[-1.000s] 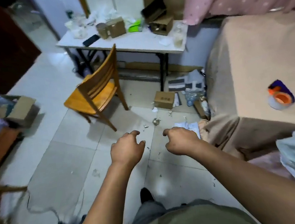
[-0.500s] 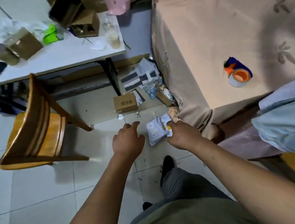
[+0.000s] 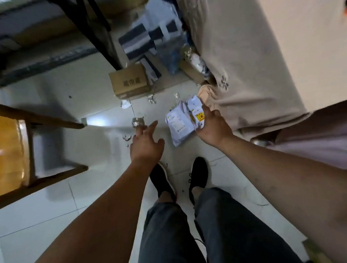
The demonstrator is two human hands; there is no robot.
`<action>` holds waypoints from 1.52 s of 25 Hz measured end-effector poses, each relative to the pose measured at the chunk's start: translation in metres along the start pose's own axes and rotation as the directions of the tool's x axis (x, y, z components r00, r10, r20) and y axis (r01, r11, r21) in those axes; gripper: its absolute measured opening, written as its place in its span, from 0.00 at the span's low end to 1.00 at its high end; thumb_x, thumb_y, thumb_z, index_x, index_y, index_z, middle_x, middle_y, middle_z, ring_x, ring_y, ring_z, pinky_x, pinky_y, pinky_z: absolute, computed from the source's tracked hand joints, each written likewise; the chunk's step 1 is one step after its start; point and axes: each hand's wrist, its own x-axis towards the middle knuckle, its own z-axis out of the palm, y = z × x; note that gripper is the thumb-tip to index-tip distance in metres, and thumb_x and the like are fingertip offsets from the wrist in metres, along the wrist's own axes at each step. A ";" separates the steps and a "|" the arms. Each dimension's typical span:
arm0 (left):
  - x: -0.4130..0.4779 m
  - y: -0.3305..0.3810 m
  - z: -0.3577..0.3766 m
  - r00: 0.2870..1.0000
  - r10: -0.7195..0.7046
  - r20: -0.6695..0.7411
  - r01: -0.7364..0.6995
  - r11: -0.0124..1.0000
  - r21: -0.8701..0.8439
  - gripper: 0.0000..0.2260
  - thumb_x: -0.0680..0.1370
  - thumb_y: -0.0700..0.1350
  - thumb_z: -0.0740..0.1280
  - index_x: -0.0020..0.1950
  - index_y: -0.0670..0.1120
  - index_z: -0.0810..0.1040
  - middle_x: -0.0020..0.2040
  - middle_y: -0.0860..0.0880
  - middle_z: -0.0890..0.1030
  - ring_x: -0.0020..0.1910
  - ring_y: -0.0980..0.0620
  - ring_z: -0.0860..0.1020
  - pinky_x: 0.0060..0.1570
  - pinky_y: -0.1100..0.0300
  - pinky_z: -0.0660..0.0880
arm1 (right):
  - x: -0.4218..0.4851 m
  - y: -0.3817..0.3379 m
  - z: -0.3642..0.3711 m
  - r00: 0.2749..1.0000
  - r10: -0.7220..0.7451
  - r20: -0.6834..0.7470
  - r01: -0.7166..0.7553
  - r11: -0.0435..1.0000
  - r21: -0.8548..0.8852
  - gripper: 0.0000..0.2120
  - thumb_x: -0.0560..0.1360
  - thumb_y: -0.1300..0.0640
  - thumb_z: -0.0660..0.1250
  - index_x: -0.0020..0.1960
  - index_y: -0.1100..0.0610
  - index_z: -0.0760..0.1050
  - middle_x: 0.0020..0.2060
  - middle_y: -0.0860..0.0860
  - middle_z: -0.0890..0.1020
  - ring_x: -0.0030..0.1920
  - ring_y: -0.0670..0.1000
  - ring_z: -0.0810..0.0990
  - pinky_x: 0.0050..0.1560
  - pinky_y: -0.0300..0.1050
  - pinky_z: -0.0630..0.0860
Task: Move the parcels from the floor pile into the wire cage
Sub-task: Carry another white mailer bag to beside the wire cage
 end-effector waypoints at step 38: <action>0.305 -0.177 0.309 0.989 0.080 0.122 -0.050 0.970 -0.237 0.38 0.79 0.45 0.67 0.81 0.67 0.51 0.71 0.47 0.68 0.54 0.44 0.79 0.55 0.46 0.79 | 0.316 0.052 0.343 0.942 0.139 -0.304 -0.191 0.971 -0.147 0.61 0.64 0.39 0.76 0.83 0.48 0.41 0.68 0.62 0.66 0.66 0.64 0.68 0.64 0.57 0.67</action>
